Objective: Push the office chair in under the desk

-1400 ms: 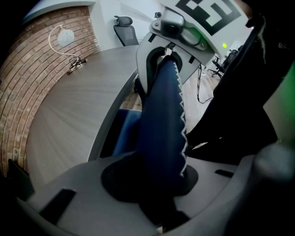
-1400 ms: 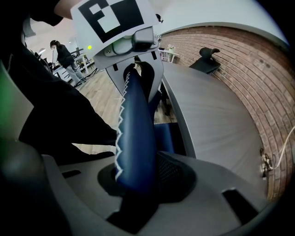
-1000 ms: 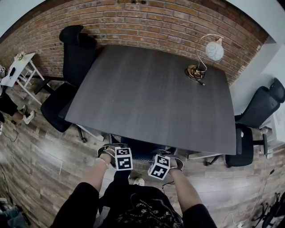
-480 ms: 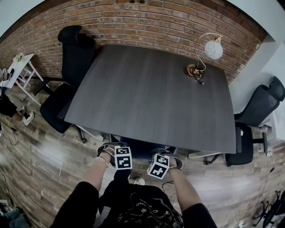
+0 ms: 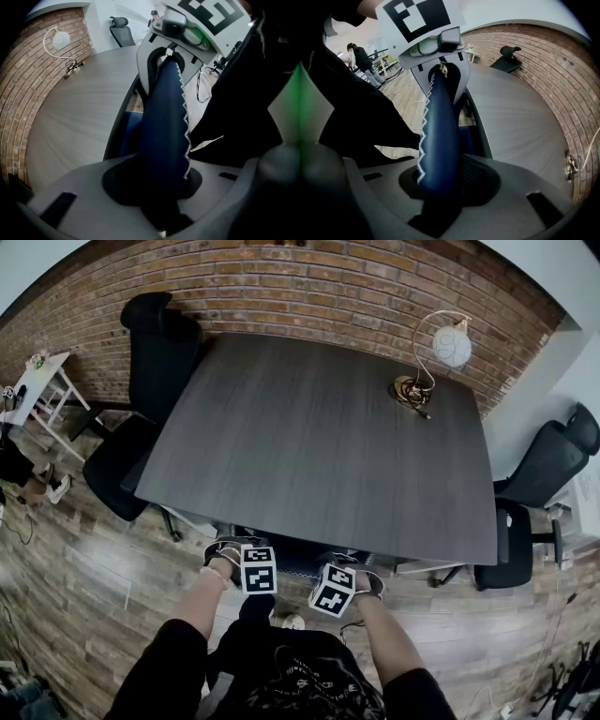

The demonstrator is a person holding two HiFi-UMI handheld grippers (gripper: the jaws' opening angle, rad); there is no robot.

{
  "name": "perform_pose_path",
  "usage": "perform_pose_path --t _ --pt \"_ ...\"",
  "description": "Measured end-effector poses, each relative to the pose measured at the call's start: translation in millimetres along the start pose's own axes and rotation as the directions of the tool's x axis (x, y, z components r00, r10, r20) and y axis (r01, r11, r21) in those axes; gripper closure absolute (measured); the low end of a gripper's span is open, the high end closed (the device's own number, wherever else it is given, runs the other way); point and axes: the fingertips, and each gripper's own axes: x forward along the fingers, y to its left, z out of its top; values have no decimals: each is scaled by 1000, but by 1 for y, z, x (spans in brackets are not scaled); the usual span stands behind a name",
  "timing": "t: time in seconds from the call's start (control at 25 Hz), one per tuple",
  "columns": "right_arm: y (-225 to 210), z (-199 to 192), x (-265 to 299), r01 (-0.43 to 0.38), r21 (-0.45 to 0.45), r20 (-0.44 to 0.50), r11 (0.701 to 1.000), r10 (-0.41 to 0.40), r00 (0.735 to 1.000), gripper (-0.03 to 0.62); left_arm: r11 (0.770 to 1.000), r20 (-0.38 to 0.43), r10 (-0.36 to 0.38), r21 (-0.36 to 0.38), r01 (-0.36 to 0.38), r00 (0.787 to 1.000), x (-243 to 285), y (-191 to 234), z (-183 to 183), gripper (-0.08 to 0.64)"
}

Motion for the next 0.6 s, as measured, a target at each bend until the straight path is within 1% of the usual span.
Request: perform_pose_path --t 0.12,0.24,0.36,0.48,0.6 --pt "0 2 -1 -5 4 4 1000 5 1000 477 1000 4 -2 -3 2 1000 0 1 -1 448" --pt "1 2 -1 -24 22 10 999 24 1000 463 1000 6 2 -10 -1 1000 0 2 -1 432" --pt "1 3 -1 -39 49 21 998 38 999 440 999 8 9 -35 -9 1000 0 3 -2 386" --pt "2 1 -2 -44 56 28 997 42 999 431 998 4 19 -55 -18 1000 1 4 -2 361" --pt "3 -2 -2 -47 79 35 996 44 998 415 994 16 36 -101 -34 999 2 4 -1 354"
